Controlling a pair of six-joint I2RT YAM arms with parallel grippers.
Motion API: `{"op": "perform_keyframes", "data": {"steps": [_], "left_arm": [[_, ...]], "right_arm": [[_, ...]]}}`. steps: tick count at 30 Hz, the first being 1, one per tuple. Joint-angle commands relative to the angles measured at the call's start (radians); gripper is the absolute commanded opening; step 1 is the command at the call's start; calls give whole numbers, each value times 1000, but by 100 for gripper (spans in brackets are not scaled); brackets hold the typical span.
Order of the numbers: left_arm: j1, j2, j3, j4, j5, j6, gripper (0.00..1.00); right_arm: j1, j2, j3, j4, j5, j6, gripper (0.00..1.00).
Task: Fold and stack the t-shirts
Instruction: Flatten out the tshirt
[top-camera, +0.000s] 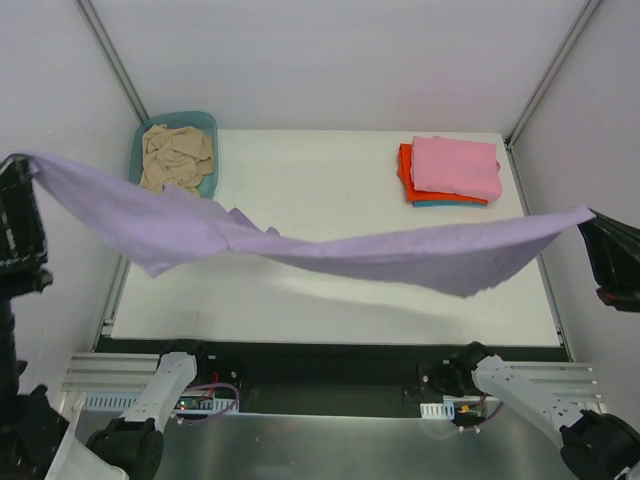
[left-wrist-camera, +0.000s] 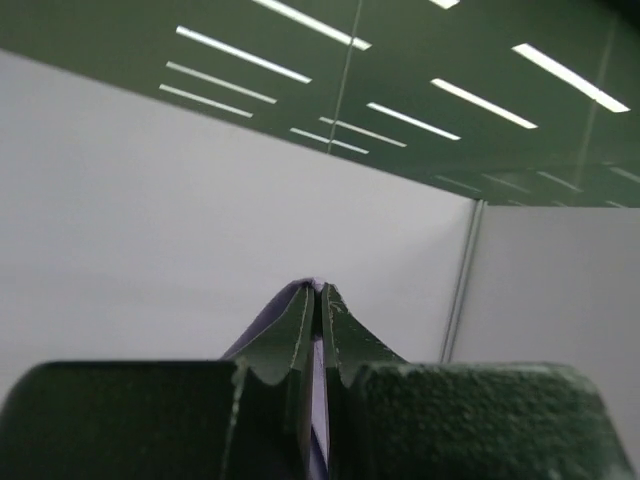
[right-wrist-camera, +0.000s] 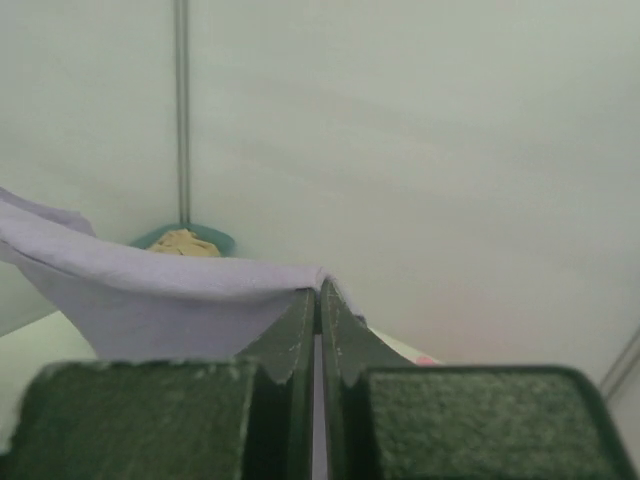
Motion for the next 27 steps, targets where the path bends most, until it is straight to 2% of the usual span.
{"op": "perform_keyframes", "data": {"steps": [1, 6, 10, 14, 15, 16, 19, 20, 23, 25, 26, 27], "left_arm": [[6, 58, 141, -15, 59, 40, 0], [6, 83, 122, -15, 14, 79, 0], [6, 156, 34, 14, 68, 80, 0], [6, 253, -80, 62, 63, 94, 0], [6, 288, -151, 83, 53, 100, 0], [6, 306, -191, 106, 24, 117, 0], [6, 401, -349, 235, 35, 154, 0], [6, 430, -386, 319, 57, 166, 0], [6, 591, -476, 396, 83, 200, 0], [6, 754, -477, 413, 77, 212, 0], [6, 814, -464, 413, 94, 223, 0], [6, 928, -432, 410, 105, 227, 0]], "right_arm": [[-20, 1, 46, 35, -196, 17, 1], [-27, 47, 48, 49, -159, 14, 1], [-27, 47, -121, 129, -55, 25, 1], [-27, 93, -274, 213, 184, 19, 1], [-27, 111, -304, 241, 239, 5, 1], [-27, 158, -328, 258, 363, 2, 1], [-36, 253, -454, 348, 503, -18, 1], [-48, 280, -510, 386, 508, -17, 1], [-129, 421, -561, 405, 449, 37, 1], [-213, 502, -586, 410, 368, 75, 1], [-240, 606, -583, 407, 352, 89, 1], [-278, 658, -533, 407, 325, 78, 1]]}}
